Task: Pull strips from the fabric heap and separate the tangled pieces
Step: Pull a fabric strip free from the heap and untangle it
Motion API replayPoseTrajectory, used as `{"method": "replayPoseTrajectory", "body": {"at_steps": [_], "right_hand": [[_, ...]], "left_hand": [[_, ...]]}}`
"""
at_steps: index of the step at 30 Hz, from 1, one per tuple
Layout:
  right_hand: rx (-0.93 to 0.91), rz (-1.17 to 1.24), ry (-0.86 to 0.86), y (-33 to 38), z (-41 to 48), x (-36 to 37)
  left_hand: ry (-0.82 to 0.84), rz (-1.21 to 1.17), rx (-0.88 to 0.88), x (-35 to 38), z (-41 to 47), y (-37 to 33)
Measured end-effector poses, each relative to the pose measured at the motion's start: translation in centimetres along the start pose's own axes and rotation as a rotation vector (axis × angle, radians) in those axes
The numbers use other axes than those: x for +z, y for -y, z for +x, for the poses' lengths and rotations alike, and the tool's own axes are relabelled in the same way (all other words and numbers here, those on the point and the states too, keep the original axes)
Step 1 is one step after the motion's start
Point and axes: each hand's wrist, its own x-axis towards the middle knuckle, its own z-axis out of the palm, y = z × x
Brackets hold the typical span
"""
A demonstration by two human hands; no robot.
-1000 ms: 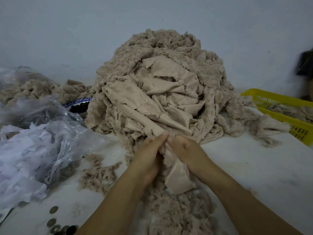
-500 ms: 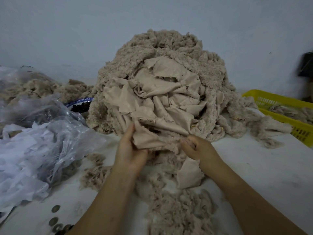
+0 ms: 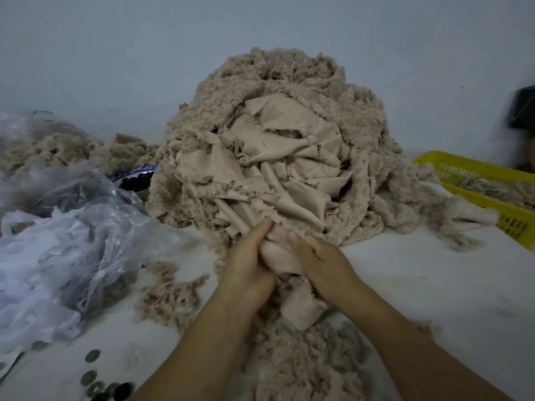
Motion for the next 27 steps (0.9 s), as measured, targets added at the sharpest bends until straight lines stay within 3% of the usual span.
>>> {"method": "replayPoseTrajectory", "body": {"at_steps": [4,8,11,13,15,18,23,25,27], "right_hand": [[-0.04,-0.021,0.109,0.1,-0.2,-0.3],[-0.026,0.011,0.063,-0.2,-0.2,-0.7],[0.142,0.146,-0.095,-0.4,0.2,-1.3],[0.296,0.356,-0.303,-0.6,0.8,-2.7],[0.328,0.429,-0.432,-1.1,1.3,-4.1],[0.296,0.432,-0.356,-1.4,1.5,-3.8],[0.287,0.816,-0.152,-0.4,1.2,-2.1],[0.267,0.786,-0.035,-0.1,0.9,-1.7],[0.249,0.627,0.084,-0.1,0.5,-1.0]], "left_hand": [[-0.127,-0.089,0.009,-1.1,0.4,-1.9],[-0.227,-0.266,0.047,-3.1,1.4,-3.6],[-0.164,-0.432,0.054,-4.5,2.1,-4.2],[-0.171,-0.515,0.086,-5.4,2.4,-5.0],[-0.155,-0.512,0.116,-5.8,2.3,-5.3],[0.039,-0.432,0.072,-4.4,1.9,-4.0],[0.133,0.318,0.011,-1.2,0.6,-1.3],[0.199,0.412,0.04,-0.6,0.3,-0.5],[0.202,0.35,0.079,-0.5,0.1,0.1]]}}
